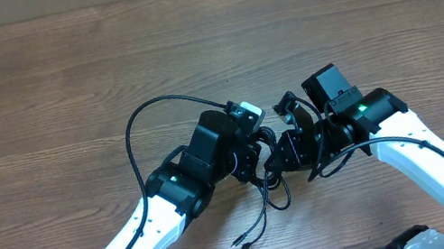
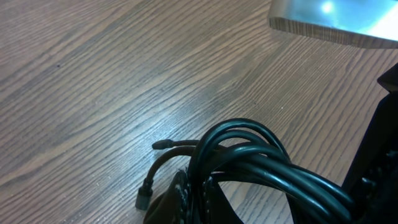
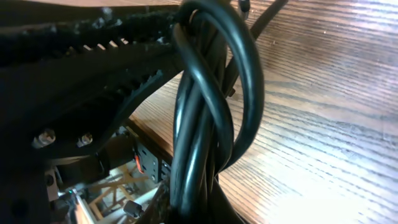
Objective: Untangle cables
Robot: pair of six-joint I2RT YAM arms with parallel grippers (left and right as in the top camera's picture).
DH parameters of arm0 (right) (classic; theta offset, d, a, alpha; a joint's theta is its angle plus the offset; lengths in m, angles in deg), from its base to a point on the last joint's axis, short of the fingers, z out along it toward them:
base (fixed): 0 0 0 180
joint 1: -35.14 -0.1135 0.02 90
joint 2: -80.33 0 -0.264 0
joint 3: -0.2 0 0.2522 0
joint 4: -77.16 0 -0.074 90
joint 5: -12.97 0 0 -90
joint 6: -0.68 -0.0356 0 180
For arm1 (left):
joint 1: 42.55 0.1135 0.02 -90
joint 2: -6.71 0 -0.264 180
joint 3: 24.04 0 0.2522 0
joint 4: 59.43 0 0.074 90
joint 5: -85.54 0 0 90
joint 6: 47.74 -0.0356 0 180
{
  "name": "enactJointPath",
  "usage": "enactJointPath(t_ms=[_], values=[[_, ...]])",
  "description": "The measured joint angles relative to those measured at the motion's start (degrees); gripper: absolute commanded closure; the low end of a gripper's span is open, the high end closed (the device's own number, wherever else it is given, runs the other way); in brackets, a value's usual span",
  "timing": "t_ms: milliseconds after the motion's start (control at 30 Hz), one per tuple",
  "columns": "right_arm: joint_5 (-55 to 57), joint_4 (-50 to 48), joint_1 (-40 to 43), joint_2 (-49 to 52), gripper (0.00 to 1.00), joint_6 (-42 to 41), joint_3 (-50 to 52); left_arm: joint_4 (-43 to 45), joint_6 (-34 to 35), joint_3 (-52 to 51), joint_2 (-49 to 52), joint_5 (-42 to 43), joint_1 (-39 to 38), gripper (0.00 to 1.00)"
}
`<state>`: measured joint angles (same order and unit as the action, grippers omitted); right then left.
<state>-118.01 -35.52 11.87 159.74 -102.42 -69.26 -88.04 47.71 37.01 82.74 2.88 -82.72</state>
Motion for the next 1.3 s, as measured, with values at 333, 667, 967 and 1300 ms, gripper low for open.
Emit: enactJointPath(t_ms=[333,667,967,1300], values=[[0.07,-2.56,0.00,0.26,0.92,3.28,0.00,-6.29,13.03,0.02,0.00,0.09,4.31,0.96],[-0.76,-1.31,-0.09,0.39,0.51,3.80,0.04,-7.91,19.96,0.00,0.02,-0.13,11.52,0.96],[4.33,-0.44,-0.09,0.42,0.49,4.11,-0.31,-11.56,17.97,0.02,-1.07,-2.01,11.98,0.96],[10.97,1.22,-0.07,0.39,0.40,4.04,-5.38,-11.32,13.94,0.02,-5.97,-2.38,11.98,0.21]])
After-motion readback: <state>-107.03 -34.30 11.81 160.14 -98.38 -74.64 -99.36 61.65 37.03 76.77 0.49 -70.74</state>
